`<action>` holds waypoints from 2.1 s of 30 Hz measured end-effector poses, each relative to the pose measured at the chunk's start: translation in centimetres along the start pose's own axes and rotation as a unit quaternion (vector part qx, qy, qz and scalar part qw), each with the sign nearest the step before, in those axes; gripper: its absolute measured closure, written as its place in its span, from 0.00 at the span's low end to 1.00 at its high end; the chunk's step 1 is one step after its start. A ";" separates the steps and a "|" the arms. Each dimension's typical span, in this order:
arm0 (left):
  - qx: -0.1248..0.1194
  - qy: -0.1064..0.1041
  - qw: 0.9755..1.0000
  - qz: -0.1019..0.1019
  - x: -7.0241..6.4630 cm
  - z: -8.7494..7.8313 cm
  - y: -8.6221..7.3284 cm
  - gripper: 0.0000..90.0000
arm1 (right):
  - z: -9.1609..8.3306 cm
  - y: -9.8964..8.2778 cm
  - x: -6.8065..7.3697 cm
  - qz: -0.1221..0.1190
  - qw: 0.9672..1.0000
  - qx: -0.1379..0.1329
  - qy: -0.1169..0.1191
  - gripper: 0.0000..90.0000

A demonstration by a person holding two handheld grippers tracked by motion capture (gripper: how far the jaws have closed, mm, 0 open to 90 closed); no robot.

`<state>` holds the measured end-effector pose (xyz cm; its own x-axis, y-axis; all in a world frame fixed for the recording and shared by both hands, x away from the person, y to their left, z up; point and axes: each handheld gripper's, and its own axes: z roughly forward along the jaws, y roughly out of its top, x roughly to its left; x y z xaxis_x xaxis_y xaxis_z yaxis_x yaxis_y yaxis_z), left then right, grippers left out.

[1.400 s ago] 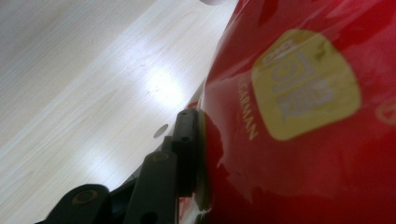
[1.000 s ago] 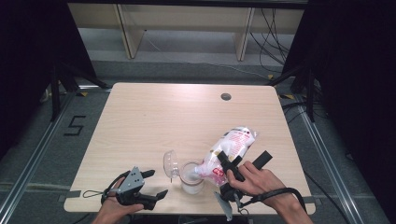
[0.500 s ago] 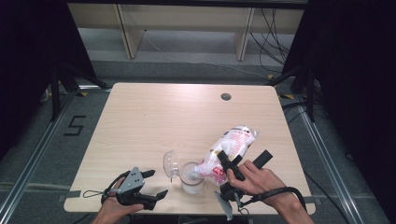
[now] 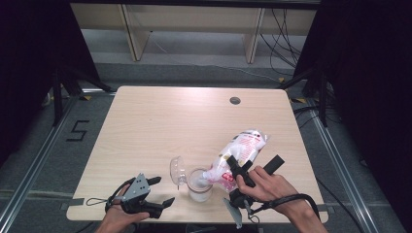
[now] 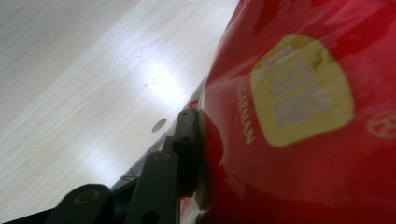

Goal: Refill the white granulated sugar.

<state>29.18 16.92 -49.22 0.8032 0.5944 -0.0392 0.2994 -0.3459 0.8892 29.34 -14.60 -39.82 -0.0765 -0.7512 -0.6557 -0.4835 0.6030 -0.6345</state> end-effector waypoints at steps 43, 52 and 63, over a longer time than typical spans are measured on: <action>0.000 -0.001 1.000 0.001 0.0 0.0 0.0 0.18 | -0.1 -0.3 -0.2 0.003 1.000 0.016 0.014 0.79; 0.000 -0.001 1.000 0.001 0.0 0.0 0.0 0.18 | -0.1 -0.5 -0.2 -0.003 1.000 0.013 0.015 0.80; -0.001 -0.001 1.000 0.000 0.0 0.0 0.0 0.18 | -0.2 -0.5 -0.2 0.018 1.000 0.017 0.017 0.80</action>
<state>29.18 16.89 -49.21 0.8044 0.5927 -0.0409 0.2990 -0.3444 0.8899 29.41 -14.82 -39.26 -0.1225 -0.7373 -0.6643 -0.4505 0.6378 -0.6248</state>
